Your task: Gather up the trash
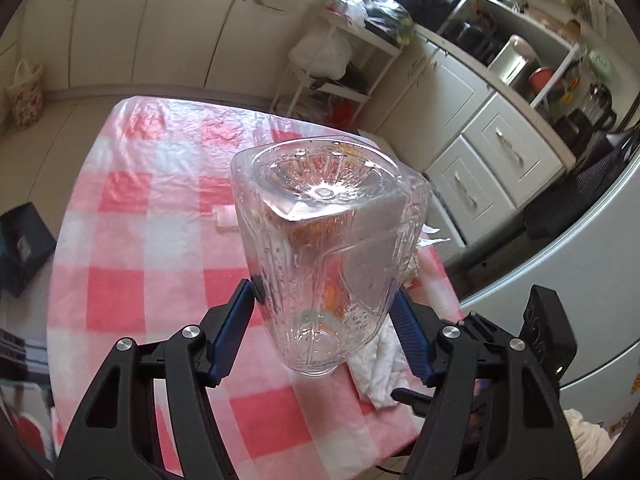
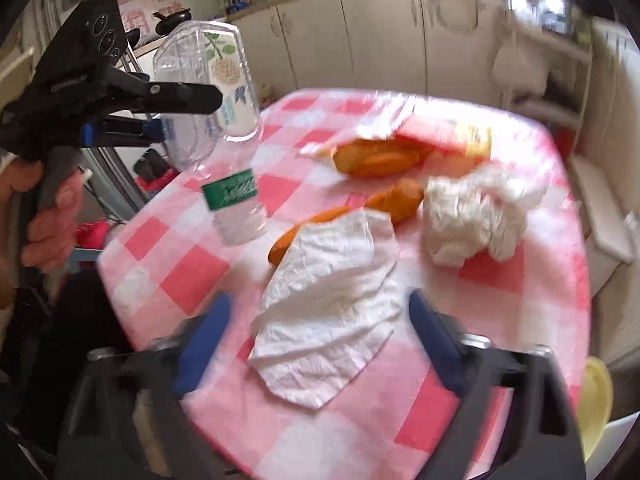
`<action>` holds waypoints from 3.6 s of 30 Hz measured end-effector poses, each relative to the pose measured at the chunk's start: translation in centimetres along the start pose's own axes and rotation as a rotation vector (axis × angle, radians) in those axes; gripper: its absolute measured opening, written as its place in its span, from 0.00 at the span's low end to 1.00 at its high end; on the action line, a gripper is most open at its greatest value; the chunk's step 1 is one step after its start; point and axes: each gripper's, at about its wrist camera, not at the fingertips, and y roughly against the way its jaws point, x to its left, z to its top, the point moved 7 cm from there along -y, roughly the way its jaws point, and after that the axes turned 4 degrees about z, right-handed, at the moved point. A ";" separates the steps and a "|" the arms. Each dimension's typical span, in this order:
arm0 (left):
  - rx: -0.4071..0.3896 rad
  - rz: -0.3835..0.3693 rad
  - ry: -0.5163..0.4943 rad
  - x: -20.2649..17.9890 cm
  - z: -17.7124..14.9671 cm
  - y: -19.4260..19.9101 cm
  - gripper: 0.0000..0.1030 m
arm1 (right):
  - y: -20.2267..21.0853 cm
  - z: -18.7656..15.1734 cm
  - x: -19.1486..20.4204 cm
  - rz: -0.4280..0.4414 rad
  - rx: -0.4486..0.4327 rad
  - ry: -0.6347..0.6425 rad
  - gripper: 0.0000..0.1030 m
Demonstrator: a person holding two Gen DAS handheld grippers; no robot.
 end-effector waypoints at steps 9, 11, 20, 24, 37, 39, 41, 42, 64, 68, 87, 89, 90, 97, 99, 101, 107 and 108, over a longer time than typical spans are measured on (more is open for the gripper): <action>-0.071 -0.066 0.075 -0.2 -2.3 3.6 0.63 | -3.1 -1.0 -0.3 -0.136 0.100 0.030 0.39; -0.086 -0.085 0.086 -0.5 -2.9 4.2 0.63 | -2.5 -1.0 -0.7 -0.136 0.099 0.011 0.17; -0.114 -0.137 0.107 -2.1 -5.0 5.2 0.63 | 1.1 -1.7 -1.7 -0.103 0.033 -0.070 0.08; -0.135 -0.140 0.101 -3.0 -5.7 5.6 0.63 | 3.8 -1.7 -1.0 -0.096 -0.026 -0.059 0.08; -0.224 -0.159 -0.021 -10.6 -5.9 6.0 0.63 | 9.9 -2.3 -3.5 -0.211 -0.138 -0.037 0.08; -0.223 -0.148 -0.045 -11.8 -6.1 5.7 0.63 | 10.7 -2.5 -4.0 -0.223 -0.143 -0.038 0.08; -0.223 -0.139 -0.066 -12.9 -6.3 5.4 0.63 | 11.3 -2.6 -4.4 -0.243 -0.148 -0.029 0.08; -0.225 -0.136 -0.076 -13.4 -6.4 5.3 0.63 | 11.7 -2.6 -4.8 -0.255 -0.147 -0.026 0.08; -0.219 -0.118 -0.257 -22.4 -6.7 1.0 0.63 | 14.0 -5.5 -14.4 -0.443 0.003 -0.008 0.09; -0.187 -0.138 -0.260 -23.3 -6.7 -1.1 0.63 | 12.9 -7.0 -16.9 -0.465 0.079 -0.023 0.09; -0.091 -0.235 -0.274 -28.5 -7.1 -9.1 0.63 | 9.6 -13.2 -25.4 -0.481 0.266 -0.326 0.26; -0.077 -0.245 -0.265 -29.0 -7.1 -10.0 0.63 | 9.8 -13.4 -25.8 -0.501 0.269 -0.338 0.35; -0.072 -0.248 -0.263 -29.2 -7.1 -10.4 0.63 | 10.0 -13.4 -26.0 -0.510 0.267 -0.342 0.35; -0.012 -0.277 -0.247 -30.4 -7.8 -13.2 0.63 | 13.3 -12.0 -26.0 -0.575 0.179 -0.332 0.41; 0.003 -0.277 -0.248 -30.7 -8.0 -14.1 0.63 | 15.3 -11.4 -24.5 -0.595 0.115 -0.286 0.53; 0.019 -0.274 -0.246 -30.9 -8.2 -14.9 0.63 | 16.8 -11.0 -22.8 -0.577 0.053 -0.233 0.54; 0.054 -0.271 -0.246 -32.4 -8.0 -17.5 0.63 | 18.1 -10.3 -20.5 -0.534 0.016 -0.136 0.55; 0.061 -0.267 -0.246 -33.0 -8.0 -18.2 0.63 | 18.2 -10.3 -20.2 -0.533 0.019 -0.118 0.55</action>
